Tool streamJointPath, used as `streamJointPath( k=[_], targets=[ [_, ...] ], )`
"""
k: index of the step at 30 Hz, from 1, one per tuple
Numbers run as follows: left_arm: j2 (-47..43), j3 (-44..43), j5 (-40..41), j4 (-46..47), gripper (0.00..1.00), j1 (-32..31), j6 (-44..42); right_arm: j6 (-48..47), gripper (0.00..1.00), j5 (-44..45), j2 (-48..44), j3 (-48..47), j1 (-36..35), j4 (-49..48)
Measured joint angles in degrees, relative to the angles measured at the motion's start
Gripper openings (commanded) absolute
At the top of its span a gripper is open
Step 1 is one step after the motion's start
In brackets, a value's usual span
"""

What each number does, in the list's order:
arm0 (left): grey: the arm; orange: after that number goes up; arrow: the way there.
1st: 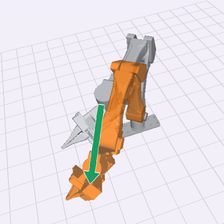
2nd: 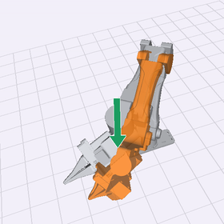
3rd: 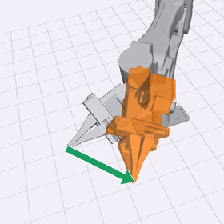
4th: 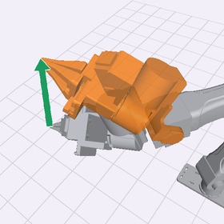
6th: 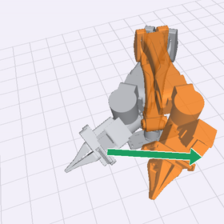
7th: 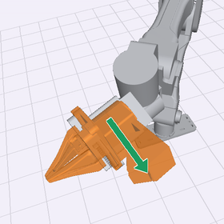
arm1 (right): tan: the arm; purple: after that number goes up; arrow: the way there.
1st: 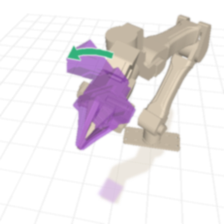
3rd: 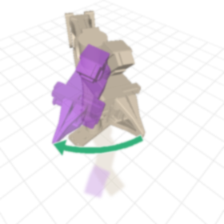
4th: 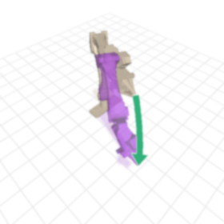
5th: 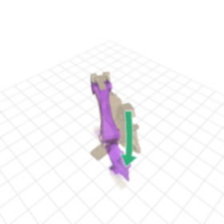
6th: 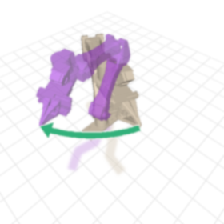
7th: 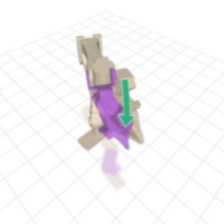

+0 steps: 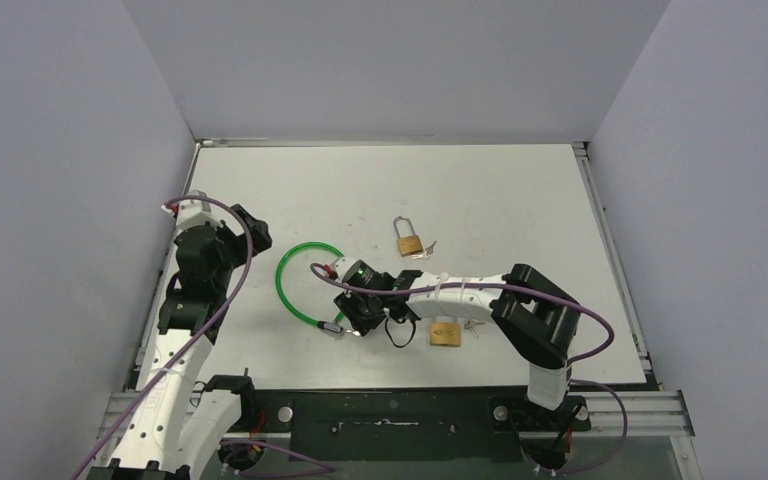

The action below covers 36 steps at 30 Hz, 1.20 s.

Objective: Unlock with the key

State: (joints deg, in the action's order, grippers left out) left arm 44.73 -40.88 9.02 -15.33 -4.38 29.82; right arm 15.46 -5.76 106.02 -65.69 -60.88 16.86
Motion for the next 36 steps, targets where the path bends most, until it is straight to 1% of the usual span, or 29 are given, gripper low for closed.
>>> streamJointPath(
  k=[2,6,9,11,17,21,26,28,31,34,36],
  targets=[
    [0.0,0.1,0.0,0.0,0.97,0.0,0.0,-1.0,0.33,0.0,0.2,0.0,-0.3,0.6],
    [0.0,0.1,0.1,0.0,0.97,0.0,0.0,-2.1,0.22,-0.2,0.6,-0.5,-0.8,0.8],
    [0.0,0.1,0.2,0.0,0.97,0.0,0.0,-2.6,0.1,-0.2,0.7,-0.6,-1.1,0.8],
    [0.0,0.2,0.3,0.0,0.97,0.0,0.0,-2.8,0.0,-0.2,0.7,-0.6,-1.1,0.5],
    [0.0,0.2,0.4,0.0,0.97,0.0,0.0,-1.3,0.0,-0.7,0.3,0.3,-0.6,-1.8],
    [0.1,0.2,0.1,0.0,0.97,0.0,0.1,2.2,0.0,-2.8,-2.7,5.5,0.6,-7.0],
    [0.3,1.1,-2.5,0.1,0.97,0.0,1.4,9.1,0.0,-6.8,-9.8,12.4,4.6,-15.3],
    [0.4,2.0,-5.4,0.3,0.97,0.0,2.4,12.3,0.0,-8.2,-13.4,14.8,6.5,-19.4],
    [0.4,5.0,-12.5,3.1,0.97,0.0,4.7,16.1,0.0,-8.6,-18.0,16.6,8.7,-23.5],
    [0.3,9.9,-20.3,8.8,0.97,-0.7,8.8,19.5,0.0,-7.6,-22.2,17.0,9.7,-26.1],
    [0.0,13.5,-24.0,13.3,0.97,-2.4,11.9,21.3,0.0,-6.6,-24.1,17.0,9.9,-27.3]
  ],
)
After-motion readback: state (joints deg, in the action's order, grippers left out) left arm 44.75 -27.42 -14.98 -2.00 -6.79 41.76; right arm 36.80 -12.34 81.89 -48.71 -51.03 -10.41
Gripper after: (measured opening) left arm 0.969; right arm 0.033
